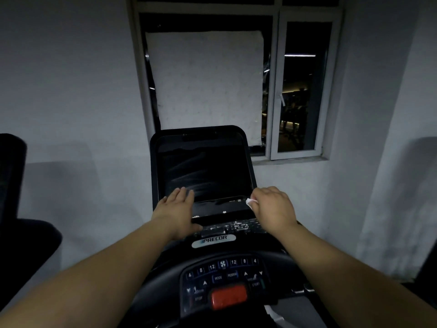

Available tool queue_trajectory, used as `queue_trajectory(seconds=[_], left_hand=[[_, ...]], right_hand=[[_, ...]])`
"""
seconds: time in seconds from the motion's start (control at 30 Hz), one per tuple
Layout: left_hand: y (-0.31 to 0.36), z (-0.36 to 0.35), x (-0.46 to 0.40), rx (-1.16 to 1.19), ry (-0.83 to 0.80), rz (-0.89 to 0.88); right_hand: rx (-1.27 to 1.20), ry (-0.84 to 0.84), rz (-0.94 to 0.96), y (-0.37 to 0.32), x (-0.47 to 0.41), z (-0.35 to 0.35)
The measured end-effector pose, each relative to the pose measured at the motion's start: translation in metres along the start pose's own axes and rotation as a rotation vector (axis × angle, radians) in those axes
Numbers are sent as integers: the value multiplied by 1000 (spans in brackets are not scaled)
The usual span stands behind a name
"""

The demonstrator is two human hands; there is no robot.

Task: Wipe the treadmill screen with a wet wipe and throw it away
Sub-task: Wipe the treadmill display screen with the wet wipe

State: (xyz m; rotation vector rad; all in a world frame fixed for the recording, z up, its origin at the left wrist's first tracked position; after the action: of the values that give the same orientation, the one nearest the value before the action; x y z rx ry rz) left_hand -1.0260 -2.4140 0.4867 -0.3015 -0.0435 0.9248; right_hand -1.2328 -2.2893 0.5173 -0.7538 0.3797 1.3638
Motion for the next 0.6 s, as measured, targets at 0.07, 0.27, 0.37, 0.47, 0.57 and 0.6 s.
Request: queue_trajectory(seconds=[0.07, 0.27, 0.37, 0.47, 0.57, 0.6], left_hand=[[7, -4, 20, 6, -19, -23], [27, -26, 77, 29, -41, -68], [41, -39, 102, 56, -73, -85], [53, -48, 122, 76, -89, -98], [67, -56, 135, 87, -100, -114], [71, -58, 139, 89, -105, -115]], right_hand=[[18, -24, -17, -6, 22, 1], [40, -67, -77, -24, 90, 14], [47, -102, -99, -27, 121, 20], [76, -135, -127, -26, 145, 29], [70, -146, -149, -20, 169, 36], [64, -148, -156, -18, 176, 39]])
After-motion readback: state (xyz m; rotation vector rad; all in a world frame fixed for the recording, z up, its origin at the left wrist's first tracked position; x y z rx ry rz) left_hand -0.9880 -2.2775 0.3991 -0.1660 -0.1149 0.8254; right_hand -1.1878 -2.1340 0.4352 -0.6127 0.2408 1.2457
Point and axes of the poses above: each hand's wrist, its own x-axis away from the middle knuckle, its own z-axis out of the back of the hand, y = z × x, the point moved 10 cm from there along -x, towards the middle knuckle, and after that the axes turned 10 degrees about -x, right-handed, at the moved point
